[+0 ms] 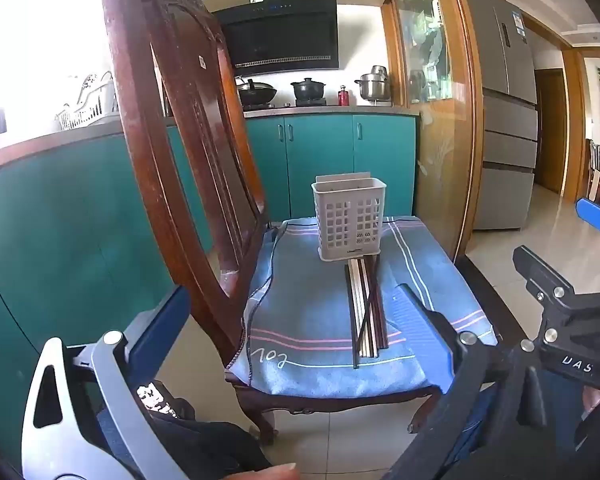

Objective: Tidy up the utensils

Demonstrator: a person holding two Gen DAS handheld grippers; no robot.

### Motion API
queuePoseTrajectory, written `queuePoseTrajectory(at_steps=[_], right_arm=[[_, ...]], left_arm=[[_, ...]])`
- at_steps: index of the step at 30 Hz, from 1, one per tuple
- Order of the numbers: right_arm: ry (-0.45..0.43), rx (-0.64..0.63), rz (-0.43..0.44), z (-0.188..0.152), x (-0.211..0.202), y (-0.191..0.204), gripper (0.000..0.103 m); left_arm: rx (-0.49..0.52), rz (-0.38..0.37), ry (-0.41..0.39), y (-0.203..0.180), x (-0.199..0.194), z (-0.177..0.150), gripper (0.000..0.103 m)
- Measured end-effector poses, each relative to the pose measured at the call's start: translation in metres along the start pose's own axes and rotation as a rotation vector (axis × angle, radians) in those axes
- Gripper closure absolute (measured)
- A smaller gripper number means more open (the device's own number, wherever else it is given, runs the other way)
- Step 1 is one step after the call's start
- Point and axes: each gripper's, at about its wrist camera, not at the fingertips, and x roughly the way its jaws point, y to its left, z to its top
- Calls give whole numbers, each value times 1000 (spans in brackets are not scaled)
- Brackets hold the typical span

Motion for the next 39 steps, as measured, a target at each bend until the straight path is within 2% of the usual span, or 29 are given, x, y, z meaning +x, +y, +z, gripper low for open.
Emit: queuePoseTrajectory(at_steps=[39], right_arm=[[-22, 39, 3, 5, -5, -10, 3]], left_arm=[[30, 6, -4, -7, -5, 8, 3]])
